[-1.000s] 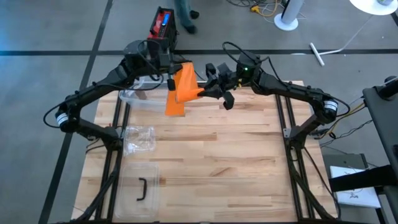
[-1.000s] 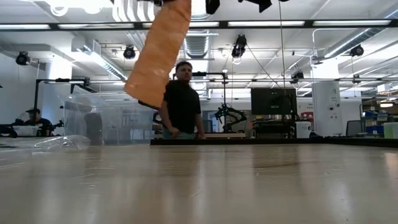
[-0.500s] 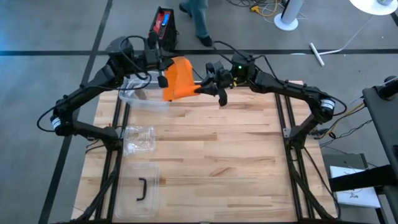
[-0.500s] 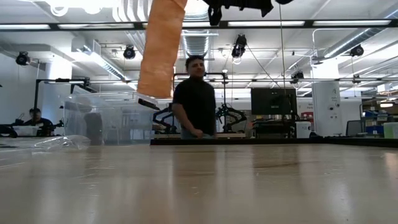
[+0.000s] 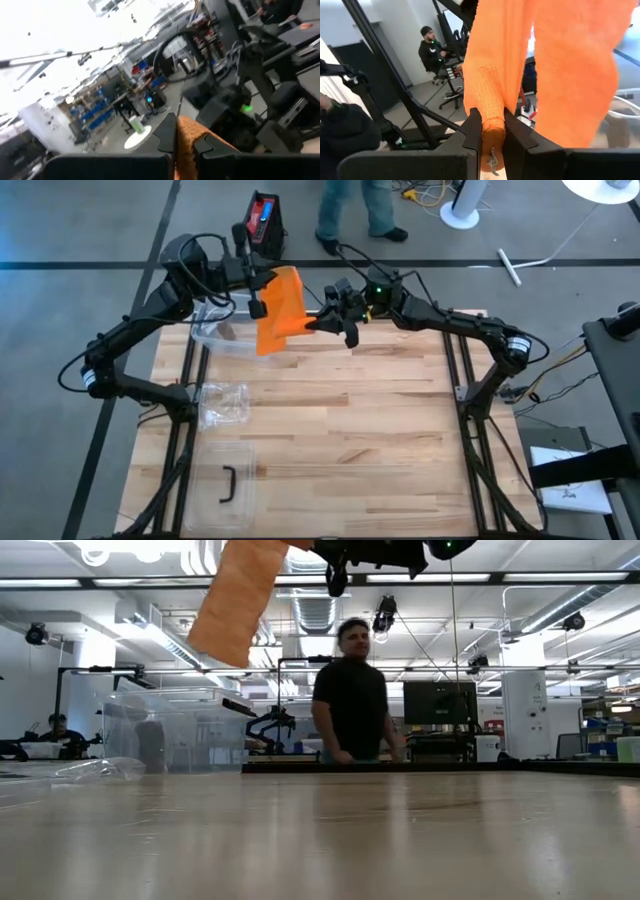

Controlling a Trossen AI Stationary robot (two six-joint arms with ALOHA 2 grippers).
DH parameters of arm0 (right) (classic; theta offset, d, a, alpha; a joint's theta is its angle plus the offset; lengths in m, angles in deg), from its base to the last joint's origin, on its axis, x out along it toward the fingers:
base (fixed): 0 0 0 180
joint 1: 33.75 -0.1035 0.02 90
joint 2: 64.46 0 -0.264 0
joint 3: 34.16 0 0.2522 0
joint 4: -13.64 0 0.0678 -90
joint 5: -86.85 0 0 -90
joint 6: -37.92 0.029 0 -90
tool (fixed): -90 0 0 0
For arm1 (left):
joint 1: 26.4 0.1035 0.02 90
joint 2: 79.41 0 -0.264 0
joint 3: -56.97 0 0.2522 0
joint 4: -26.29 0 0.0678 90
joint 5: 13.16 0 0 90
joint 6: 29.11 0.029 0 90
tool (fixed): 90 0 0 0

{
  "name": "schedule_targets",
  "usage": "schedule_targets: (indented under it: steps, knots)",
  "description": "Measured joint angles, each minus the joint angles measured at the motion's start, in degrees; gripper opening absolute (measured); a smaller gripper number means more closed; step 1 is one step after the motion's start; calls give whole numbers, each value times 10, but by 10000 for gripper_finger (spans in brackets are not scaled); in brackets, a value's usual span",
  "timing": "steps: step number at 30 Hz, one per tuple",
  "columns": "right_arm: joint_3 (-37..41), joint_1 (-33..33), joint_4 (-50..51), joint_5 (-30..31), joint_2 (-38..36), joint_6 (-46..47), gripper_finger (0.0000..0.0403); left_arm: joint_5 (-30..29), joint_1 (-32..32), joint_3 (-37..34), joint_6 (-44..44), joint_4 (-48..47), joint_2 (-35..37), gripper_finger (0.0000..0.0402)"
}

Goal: Roll bandage
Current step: Roll the orange bandage

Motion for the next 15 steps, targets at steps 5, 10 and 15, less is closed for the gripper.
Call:
schedule_targets:
  steps: [5,10,15]
  knots:
    - [1,-5,-49,-8,14,21,39,12,-2,8,23,3,1,0]
    - [4,-15,-116,-45,11,23,39,-3,14,-6,23,-1,-4,0]
    - [4,-18,-121,-50,-11,14,39,-38,19,-37,14,-11,-9,0]
